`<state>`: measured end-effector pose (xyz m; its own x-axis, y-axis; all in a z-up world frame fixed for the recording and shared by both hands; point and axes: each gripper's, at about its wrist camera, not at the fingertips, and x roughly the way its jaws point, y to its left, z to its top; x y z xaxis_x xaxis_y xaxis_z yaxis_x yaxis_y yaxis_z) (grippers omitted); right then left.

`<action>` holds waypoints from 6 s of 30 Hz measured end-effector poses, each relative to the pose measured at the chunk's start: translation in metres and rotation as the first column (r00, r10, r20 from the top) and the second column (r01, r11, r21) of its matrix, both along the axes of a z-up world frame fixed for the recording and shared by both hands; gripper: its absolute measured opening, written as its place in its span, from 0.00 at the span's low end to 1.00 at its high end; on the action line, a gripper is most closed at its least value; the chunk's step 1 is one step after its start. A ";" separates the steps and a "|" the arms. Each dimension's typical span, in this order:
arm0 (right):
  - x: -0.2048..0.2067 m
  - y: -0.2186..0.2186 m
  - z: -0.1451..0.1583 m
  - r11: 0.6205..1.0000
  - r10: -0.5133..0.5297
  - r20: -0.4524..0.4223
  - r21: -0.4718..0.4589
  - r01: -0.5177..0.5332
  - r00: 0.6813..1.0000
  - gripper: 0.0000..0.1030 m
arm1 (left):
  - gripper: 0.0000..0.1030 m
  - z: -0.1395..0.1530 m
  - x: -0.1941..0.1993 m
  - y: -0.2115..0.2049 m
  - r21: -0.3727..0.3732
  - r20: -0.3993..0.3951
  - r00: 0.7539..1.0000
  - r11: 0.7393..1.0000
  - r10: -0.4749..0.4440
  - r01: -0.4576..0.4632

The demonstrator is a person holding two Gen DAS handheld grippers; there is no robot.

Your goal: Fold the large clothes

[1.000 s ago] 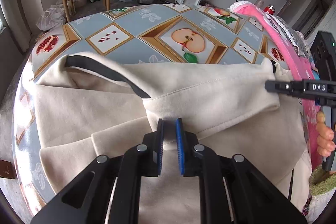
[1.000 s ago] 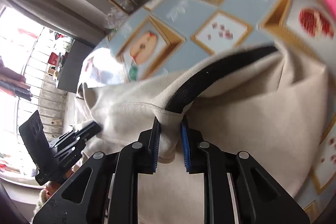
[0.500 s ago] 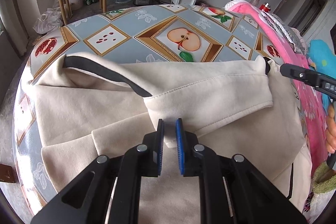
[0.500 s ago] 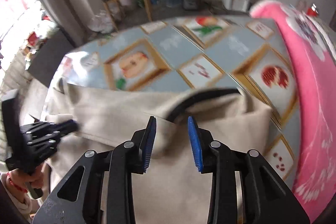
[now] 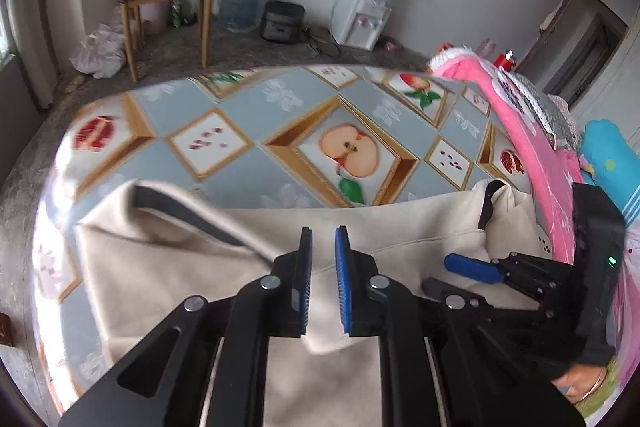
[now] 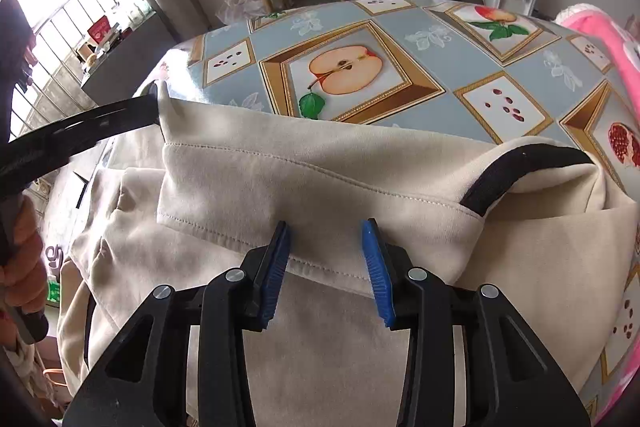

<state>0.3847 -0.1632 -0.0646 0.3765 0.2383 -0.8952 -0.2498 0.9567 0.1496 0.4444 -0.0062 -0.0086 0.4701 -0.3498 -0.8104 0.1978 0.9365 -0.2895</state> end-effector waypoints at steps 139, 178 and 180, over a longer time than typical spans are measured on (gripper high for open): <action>-0.346 0.226 0.021 0.888 0.425 0.240 0.075 -0.453 0.873 0.10 | 0.53 -0.030 -0.349 0.171 -0.443 -0.368 0.906 0.817 0.208 -0.368; -0.416 -0.116 0.015 0.874 -0.459 -0.068 0.144 0.464 0.886 0.34 | 0.08 -0.044 -0.372 0.123 0.047 -0.180 0.963 0.980 0.198 -0.193; -0.416 -0.112 0.015 0.879 -0.458 -0.059 0.121 0.462 0.887 0.33 | 0.08 -0.046 -0.373 0.122 0.054 -0.186 0.962 0.980 0.199 -0.192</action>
<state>-0.0316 -0.2755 -0.0492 0.4471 0.1574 -0.8805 0.2194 0.9350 0.2786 0.0710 0.1156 -0.0550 0.3628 -0.2363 -0.9014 -0.0456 0.9617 -0.2704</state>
